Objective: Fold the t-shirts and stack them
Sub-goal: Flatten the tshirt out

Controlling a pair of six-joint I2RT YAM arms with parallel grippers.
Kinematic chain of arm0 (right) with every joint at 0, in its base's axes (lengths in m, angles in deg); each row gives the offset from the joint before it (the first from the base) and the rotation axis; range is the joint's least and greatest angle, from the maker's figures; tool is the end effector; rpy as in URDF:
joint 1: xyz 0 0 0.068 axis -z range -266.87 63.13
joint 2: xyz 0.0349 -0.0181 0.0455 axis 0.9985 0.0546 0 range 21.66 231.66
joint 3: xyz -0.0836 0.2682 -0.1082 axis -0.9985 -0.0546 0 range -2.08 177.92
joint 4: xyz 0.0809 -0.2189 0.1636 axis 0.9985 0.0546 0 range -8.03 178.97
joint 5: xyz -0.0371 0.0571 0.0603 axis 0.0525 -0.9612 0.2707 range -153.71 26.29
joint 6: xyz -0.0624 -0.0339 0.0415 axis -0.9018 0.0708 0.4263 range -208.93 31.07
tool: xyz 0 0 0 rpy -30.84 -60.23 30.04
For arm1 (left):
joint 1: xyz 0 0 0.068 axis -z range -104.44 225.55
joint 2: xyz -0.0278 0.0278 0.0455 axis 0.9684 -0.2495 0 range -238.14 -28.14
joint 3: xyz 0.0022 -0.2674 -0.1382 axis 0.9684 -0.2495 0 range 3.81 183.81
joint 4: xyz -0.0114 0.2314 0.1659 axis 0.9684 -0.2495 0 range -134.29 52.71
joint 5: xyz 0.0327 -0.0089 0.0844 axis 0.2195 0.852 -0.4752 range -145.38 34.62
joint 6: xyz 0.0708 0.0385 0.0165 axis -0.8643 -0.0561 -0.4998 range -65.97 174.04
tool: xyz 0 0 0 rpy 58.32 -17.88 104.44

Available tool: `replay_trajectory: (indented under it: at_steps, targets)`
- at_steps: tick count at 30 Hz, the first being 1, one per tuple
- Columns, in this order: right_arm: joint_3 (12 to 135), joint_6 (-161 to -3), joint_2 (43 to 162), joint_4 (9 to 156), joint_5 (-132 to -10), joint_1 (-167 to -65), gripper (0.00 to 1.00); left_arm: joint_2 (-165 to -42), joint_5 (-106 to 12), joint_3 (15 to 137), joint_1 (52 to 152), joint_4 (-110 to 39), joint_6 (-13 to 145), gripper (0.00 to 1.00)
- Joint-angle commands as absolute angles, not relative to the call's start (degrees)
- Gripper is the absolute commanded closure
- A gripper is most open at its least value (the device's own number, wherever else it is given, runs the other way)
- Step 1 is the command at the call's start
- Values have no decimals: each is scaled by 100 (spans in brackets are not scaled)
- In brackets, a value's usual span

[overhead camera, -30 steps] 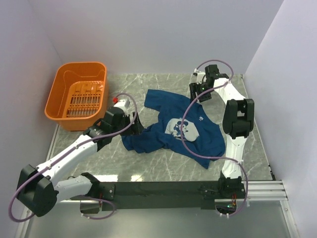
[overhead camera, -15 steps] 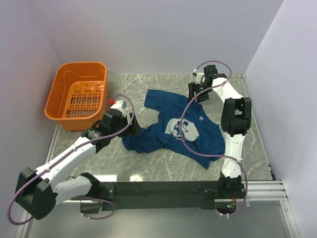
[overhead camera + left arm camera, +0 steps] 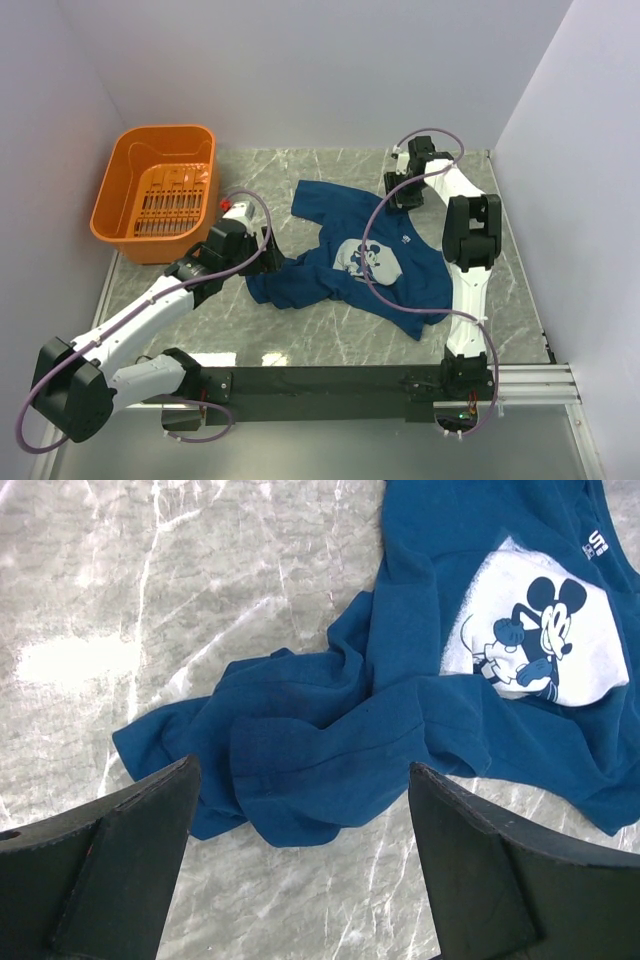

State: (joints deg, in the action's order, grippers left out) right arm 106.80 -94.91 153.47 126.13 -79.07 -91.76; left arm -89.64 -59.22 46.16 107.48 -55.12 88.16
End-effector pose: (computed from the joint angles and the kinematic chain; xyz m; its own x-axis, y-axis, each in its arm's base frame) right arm 0.5394 0.0651 0.1502 -0.8935 -0.1773 -0.4125 -0.2795 0.9387 0.2020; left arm 0.2325 -0.1394 0.2517 -0.6931 -0.2276 -0.6840 0.1129 0.9029 -0.4149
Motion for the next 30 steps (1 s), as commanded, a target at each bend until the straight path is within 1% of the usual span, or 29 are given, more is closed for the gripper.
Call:
replay_trajectory:
  at_steps: [1,3,4,6,7,8,13,18,20,26,30]
  targets:
    - [10928,-9447,15473,12688,-7602,-9197,43,-9028,-5828,4591,10728,-5285,8840,10]
    - [10972,-9455,15534,12741,-7707,-9197,50,-9072,-5802,4582,10720,-5259,8849,10]
    - [10981,-9473,15534,12758,-7759,-9188,64,-9090,-5776,4573,10720,-5232,8858,11]
    - [11068,-9491,15508,12785,-7926,-9180,79,-9151,-5741,4530,10720,-5197,8875,11]
    - [11103,-9499,15473,12802,-7953,-9162,92,-9186,-5723,4529,10728,-5171,8884,11]
    - [11173,-9499,15360,12802,-7979,-9144,99,-9213,-5714,4521,10720,-5162,8893,11]
    - [11122,-9377,14753,12601,-8006,-8723,100,-9371,-5705,4459,10728,-5056,8937,12]
    - [10402,-9323,14032,12214,-7962,-7950,100,-9616,-5627,4538,10720,-4898,8928,13]
    - [10060,-9376,13900,12091,-7919,-7704,100,-9740,-5591,4591,10728,-4846,8884,14]
    - [9339,-9403,13715,11766,-7857,-7431,100,-10416,-5696,5030,10711,-5021,8726,18]
    - [9205,-9341,13680,11599,-7638,-7325,100,-10846,-5854,5293,10658,-5135,8726,19]
